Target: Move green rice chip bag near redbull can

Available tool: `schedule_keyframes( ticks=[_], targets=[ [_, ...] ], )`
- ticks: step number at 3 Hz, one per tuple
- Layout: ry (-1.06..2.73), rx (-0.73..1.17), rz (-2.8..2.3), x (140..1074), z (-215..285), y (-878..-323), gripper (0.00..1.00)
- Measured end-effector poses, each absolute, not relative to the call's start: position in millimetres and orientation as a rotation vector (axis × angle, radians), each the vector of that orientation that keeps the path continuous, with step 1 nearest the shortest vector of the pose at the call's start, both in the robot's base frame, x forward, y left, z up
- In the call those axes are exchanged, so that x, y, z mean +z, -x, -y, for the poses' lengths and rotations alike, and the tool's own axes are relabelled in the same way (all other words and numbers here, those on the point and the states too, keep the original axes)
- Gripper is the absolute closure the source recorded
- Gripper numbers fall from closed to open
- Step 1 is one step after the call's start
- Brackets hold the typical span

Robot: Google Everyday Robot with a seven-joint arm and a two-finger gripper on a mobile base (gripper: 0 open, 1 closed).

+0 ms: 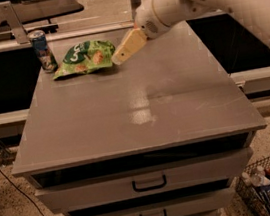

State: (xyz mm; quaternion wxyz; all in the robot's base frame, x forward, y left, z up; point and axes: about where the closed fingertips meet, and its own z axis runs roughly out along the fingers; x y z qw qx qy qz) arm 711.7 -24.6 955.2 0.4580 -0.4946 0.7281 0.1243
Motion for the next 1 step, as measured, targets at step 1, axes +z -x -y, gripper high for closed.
schedule_keyframes(
  ticks=[1],
  targets=[
    [1.182, 0.275, -1.791, 958.1, 72.3, -702.7, 0.00]
  ],
)
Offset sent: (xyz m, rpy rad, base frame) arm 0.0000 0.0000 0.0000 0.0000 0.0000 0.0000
